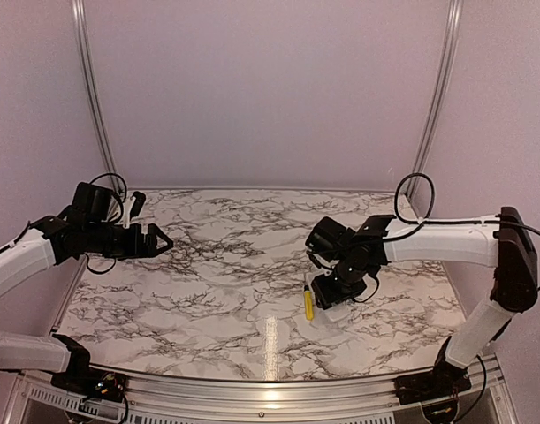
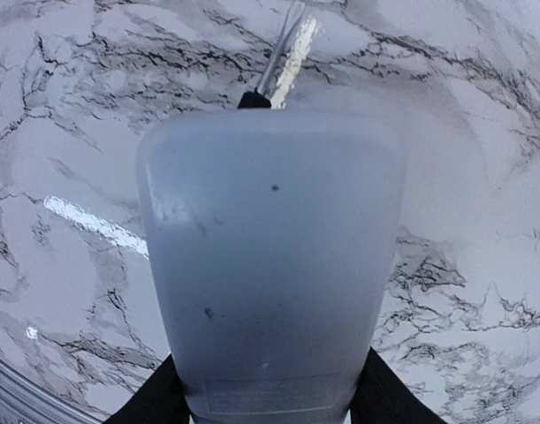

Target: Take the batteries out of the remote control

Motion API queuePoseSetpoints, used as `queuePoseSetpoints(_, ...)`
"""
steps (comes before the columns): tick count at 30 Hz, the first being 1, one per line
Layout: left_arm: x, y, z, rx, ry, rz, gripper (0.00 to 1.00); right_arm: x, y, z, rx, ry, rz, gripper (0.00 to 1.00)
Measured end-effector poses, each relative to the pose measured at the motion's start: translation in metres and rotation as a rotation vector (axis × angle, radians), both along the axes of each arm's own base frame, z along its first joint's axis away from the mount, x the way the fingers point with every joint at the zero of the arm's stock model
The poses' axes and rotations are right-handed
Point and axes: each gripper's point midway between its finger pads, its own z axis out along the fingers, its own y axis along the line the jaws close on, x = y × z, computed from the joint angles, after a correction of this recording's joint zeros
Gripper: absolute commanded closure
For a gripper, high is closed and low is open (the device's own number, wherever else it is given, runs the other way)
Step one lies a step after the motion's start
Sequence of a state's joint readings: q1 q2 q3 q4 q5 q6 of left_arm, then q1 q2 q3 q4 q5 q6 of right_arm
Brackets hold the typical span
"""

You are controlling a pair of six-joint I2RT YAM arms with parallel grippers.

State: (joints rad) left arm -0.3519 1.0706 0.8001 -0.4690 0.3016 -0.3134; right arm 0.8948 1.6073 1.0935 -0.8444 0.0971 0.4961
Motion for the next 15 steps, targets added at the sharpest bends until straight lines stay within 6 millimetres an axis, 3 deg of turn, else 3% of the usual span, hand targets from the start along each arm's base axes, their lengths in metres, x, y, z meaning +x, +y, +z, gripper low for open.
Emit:
queuePoseSetpoints(5, -0.002, -0.019, 0.020, -0.101, 0.016, -0.067, 0.05, 0.026, 0.033, 0.024, 0.049, -0.056, 0.061, 0.67)
queuePoseSetpoints(15, -0.014, -0.067, 0.026, -0.334, 0.166, -0.195, 0.13, 0.065, 0.091, 0.072, 0.156, -0.171, 0.214, 0.67)
